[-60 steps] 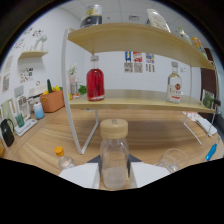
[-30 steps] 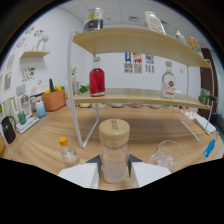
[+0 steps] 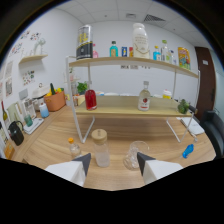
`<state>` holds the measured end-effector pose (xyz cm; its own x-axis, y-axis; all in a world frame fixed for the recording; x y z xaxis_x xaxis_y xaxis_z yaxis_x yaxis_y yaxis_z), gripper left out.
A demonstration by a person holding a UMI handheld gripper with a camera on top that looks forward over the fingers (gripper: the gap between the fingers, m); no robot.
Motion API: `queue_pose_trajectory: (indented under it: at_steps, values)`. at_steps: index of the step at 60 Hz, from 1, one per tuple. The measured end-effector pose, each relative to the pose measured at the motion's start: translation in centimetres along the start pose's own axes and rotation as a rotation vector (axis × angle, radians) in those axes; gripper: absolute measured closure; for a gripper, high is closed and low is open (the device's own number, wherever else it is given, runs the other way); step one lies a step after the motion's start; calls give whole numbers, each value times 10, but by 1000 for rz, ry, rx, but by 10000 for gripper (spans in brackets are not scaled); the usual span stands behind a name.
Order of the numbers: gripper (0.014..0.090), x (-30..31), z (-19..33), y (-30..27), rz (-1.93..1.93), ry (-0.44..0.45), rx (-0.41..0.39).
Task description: Make me a cup of Mount Fuji.
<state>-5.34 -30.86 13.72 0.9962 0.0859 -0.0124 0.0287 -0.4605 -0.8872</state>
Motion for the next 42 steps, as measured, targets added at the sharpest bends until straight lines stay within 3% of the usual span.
queue_pose_trajectory:
  at_steps: [10, 19, 31, 42]
  values:
    - [195, 32, -35, -16, -2, 69, -87]
    - [189, 43, -63, -82, 6, 83, -87]
    - [181, 62, -76, -199, 9, 117, 20]
    - [181, 68, -54, -286, 38, 83, 135]
